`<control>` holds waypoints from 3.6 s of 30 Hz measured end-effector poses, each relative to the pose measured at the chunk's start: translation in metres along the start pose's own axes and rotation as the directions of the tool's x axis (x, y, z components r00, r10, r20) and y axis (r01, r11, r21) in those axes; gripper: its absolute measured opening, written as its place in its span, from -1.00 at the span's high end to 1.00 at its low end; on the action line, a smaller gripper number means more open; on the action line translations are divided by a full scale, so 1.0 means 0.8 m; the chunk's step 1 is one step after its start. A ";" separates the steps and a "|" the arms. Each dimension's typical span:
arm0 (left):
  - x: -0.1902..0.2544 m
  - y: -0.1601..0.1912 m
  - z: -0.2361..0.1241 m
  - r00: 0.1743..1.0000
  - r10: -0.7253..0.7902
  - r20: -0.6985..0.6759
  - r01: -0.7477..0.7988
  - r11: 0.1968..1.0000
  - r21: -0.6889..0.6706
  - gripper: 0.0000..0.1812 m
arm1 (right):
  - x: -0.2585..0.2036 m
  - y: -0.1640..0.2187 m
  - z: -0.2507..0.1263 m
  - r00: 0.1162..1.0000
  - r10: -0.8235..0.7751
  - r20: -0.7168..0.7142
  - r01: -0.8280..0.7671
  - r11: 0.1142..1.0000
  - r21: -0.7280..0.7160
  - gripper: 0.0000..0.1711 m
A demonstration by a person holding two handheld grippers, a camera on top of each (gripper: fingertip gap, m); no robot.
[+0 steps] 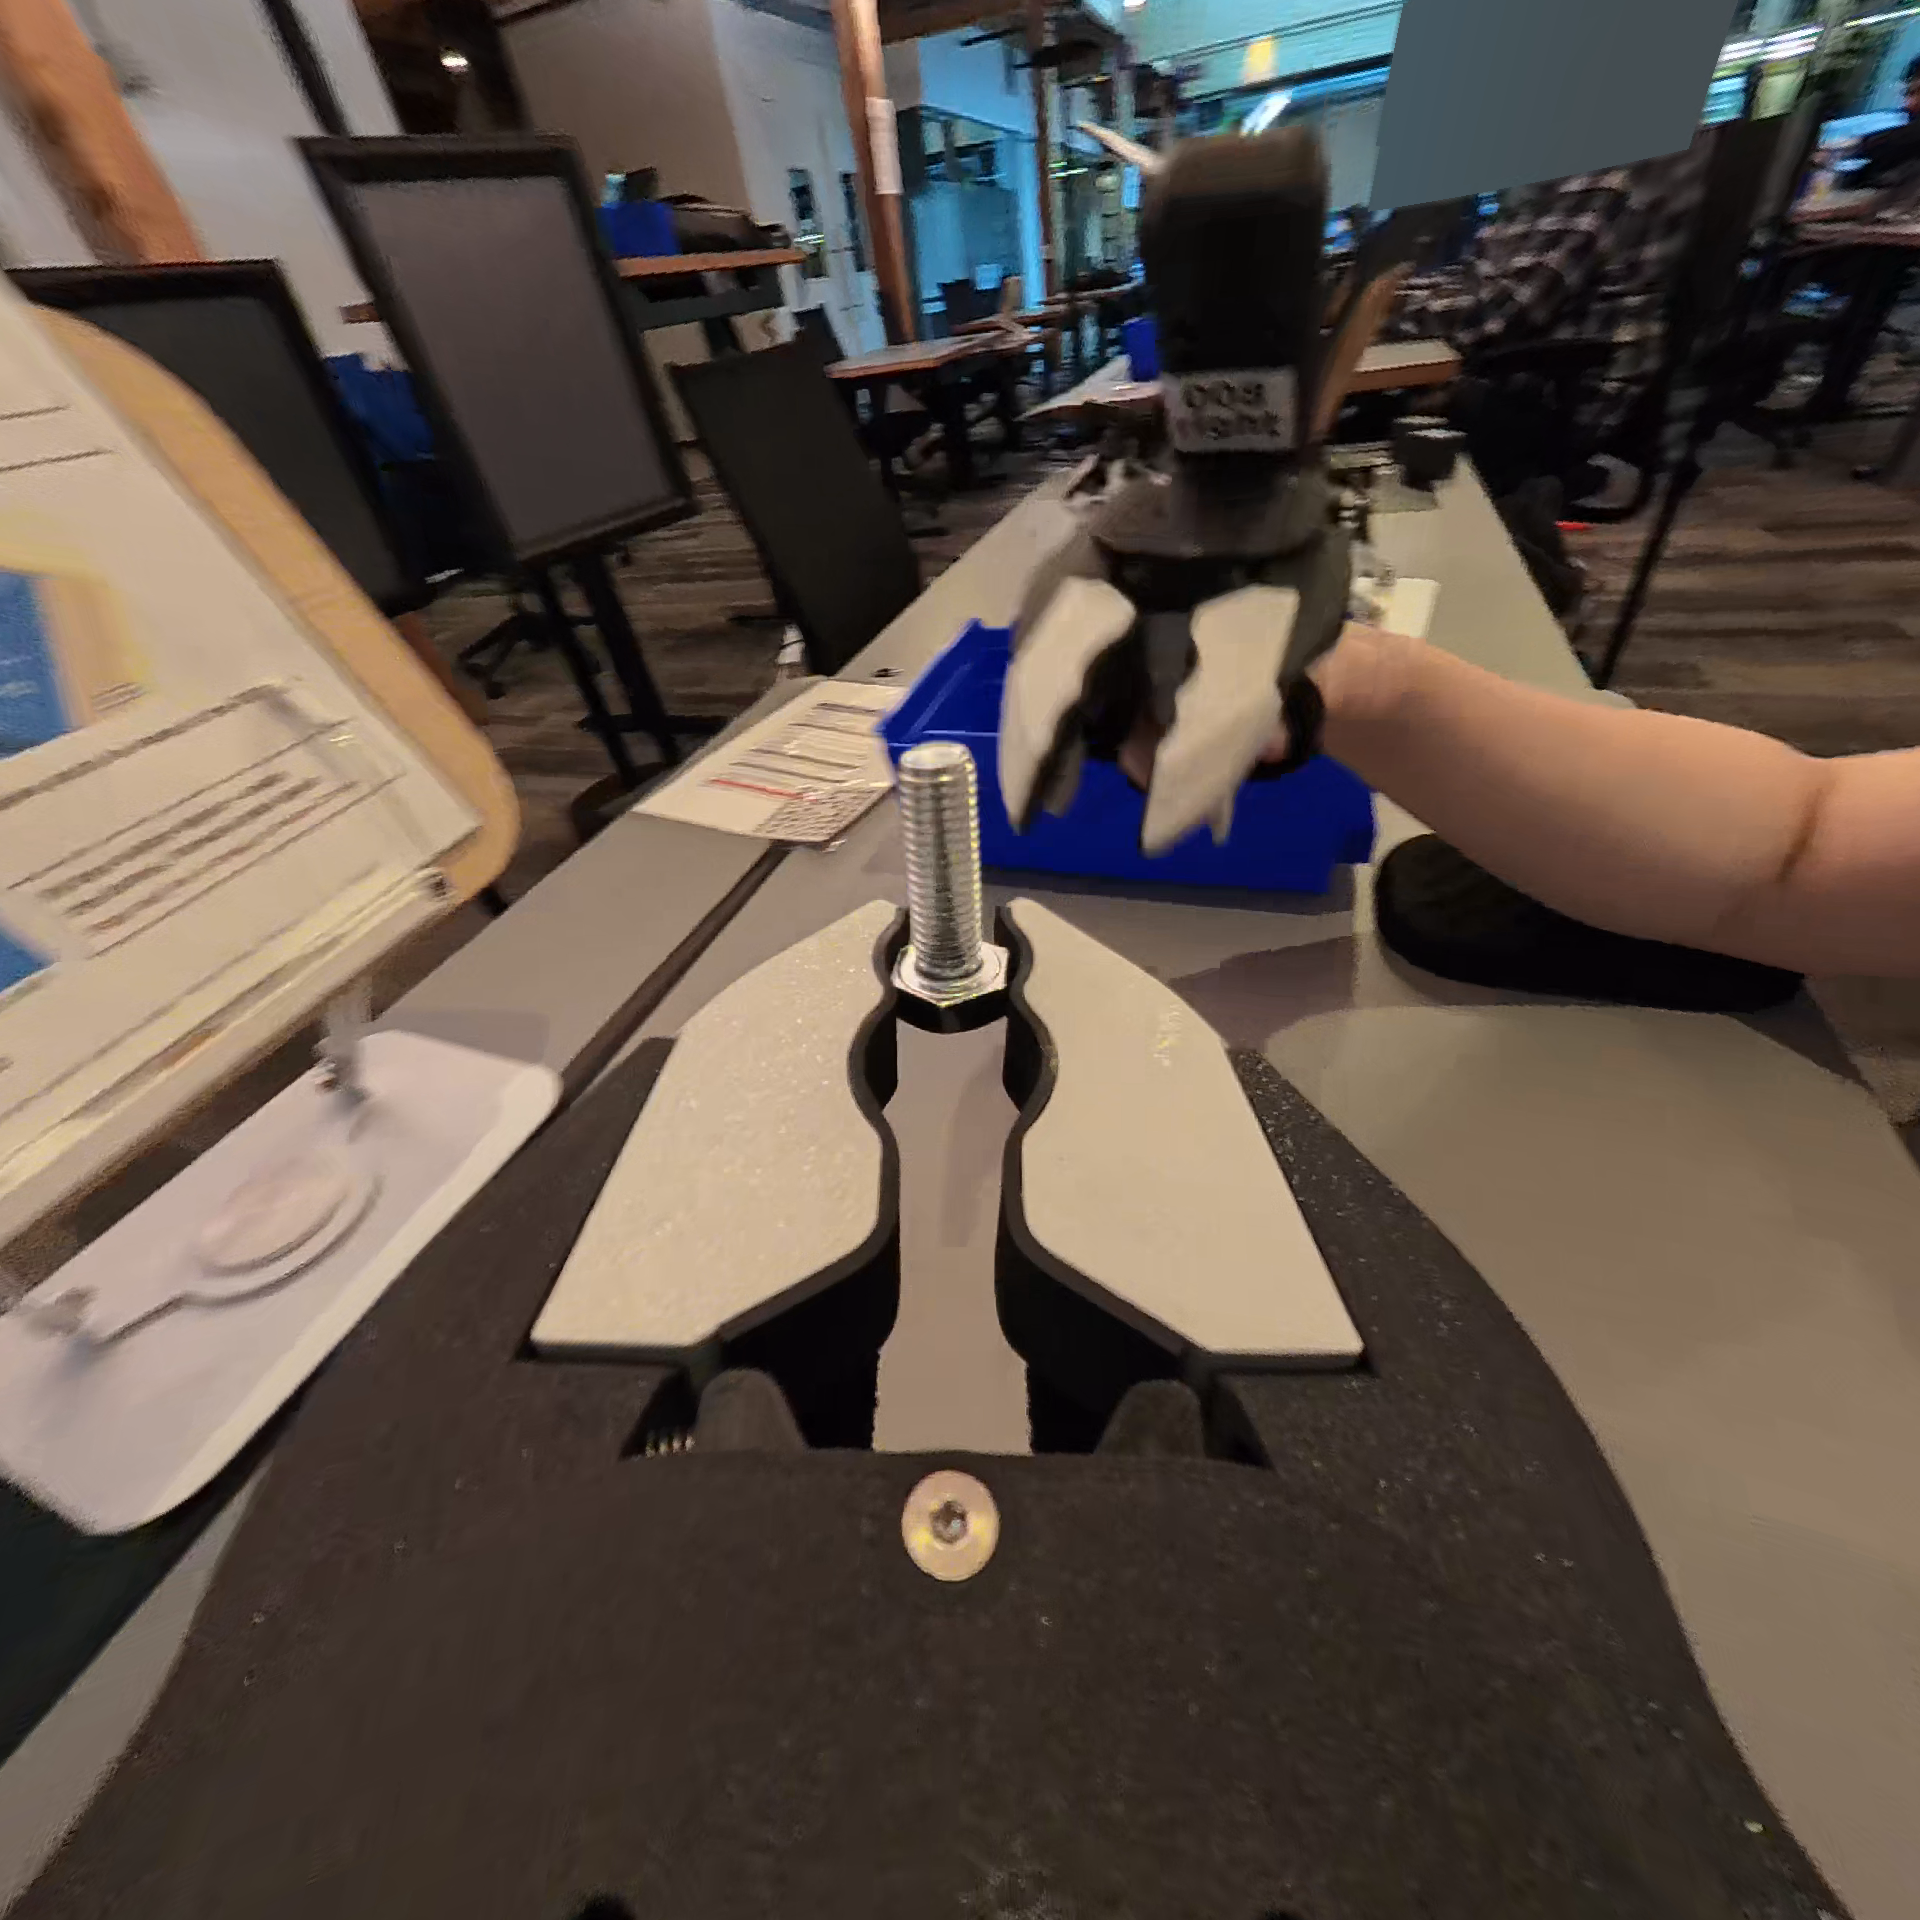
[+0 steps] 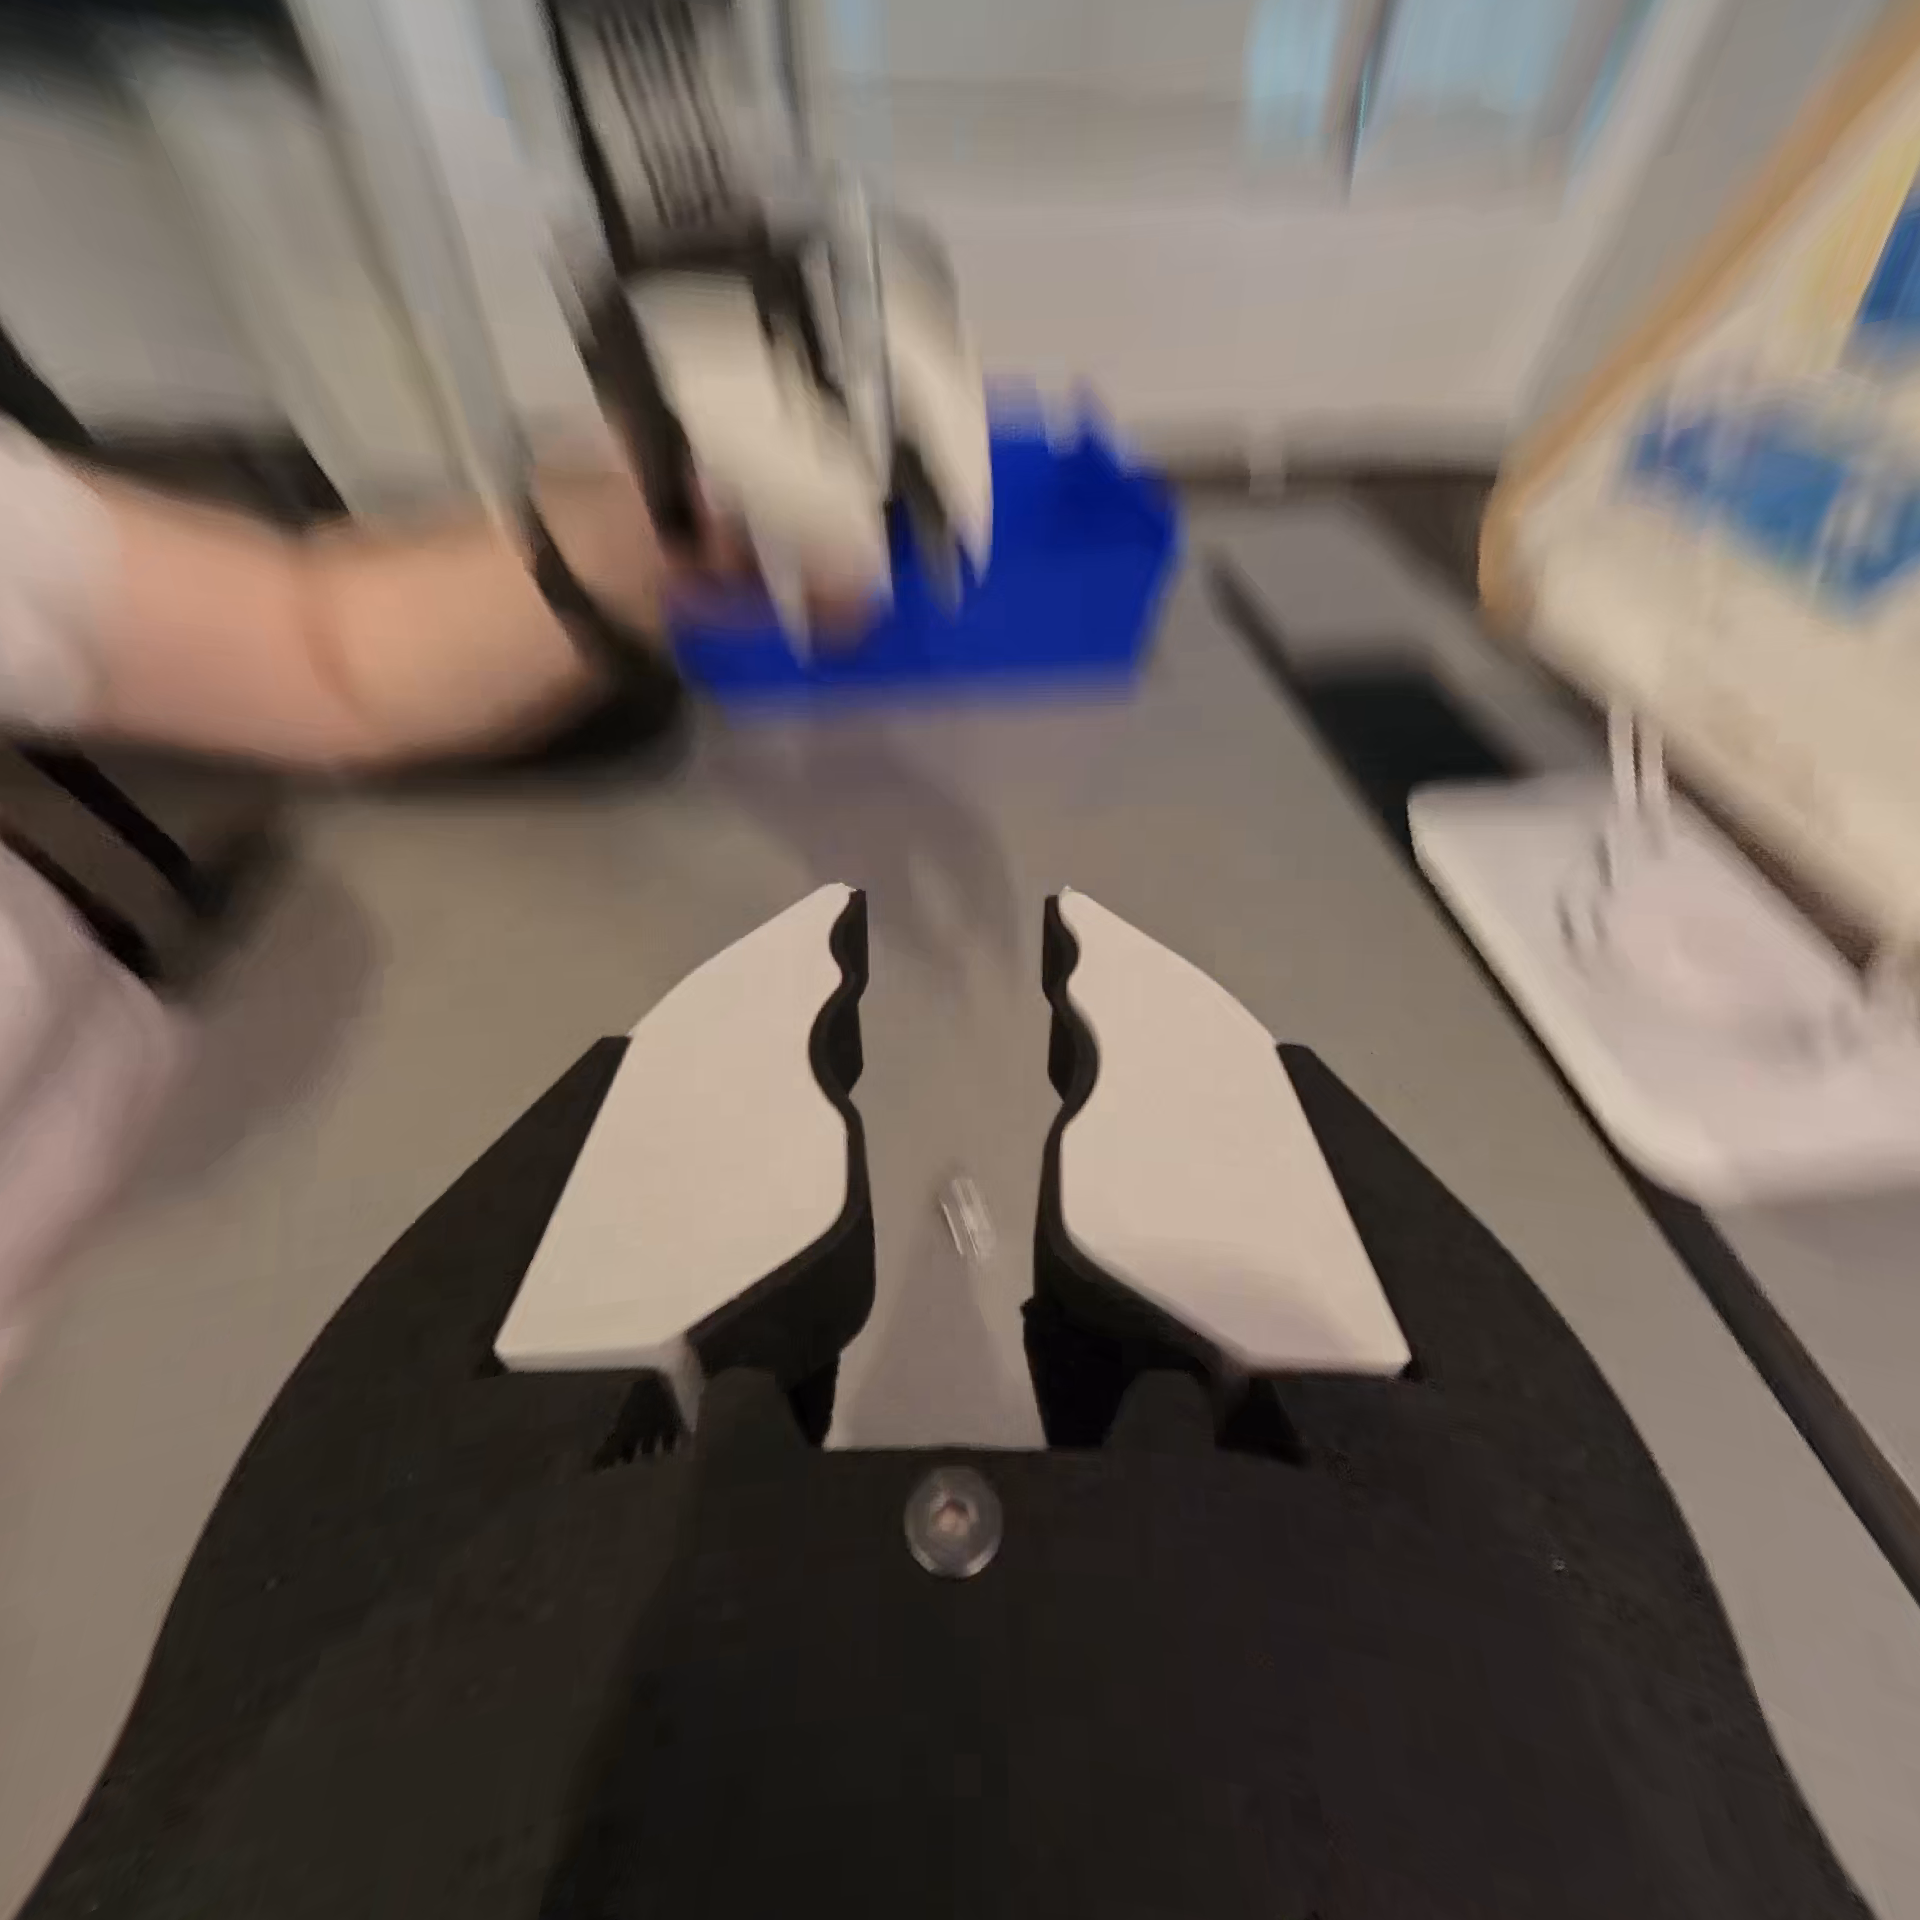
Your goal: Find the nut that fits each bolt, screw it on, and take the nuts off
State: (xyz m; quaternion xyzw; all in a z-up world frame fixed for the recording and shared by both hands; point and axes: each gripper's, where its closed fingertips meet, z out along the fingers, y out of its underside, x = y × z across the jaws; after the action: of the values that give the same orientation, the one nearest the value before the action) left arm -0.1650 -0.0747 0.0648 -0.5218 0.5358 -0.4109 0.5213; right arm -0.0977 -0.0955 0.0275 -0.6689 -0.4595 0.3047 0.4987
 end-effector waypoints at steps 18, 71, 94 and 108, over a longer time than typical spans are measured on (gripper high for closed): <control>-0.035 0.007 -0.030 0.999 -0.023 0.032 0.025 0.997 -0.076 0.84 | 0.000 0.201 0.082 0.946 -0.250 0.208 0.325 0.734 -0.596 0.73; 0.029 0.073 0.056 0.992 0.110 -0.053 -0.118 0.979 -0.167 0.84 | -0.030 -0.073 0.022 0.975 -0.217 -0.048 0.213 0.975 -0.065 0.80; 0.092 0.078 0.059 0.926 0.266 -0.267 -0.309 0.941 -0.136 0.84 | -0.076 -0.022 0.032 0.883 -0.443 0.154 0.468 0.856 -0.218 0.80; 0.113 0.092 0.055 0.900 0.217 -0.378 -0.300 0.938 -0.176 0.84 | -0.088 -0.008 0.032 0.886 -0.415 0.208 0.461 0.841 -0.284 0.80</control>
State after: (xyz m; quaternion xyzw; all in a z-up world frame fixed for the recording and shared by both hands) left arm -0.1229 -0.1507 -0.0246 -0.4200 0.7292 -0.3598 0.4030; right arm -0.1492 -0.1499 0.0219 -0.5960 -0.6776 0.1479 0.4048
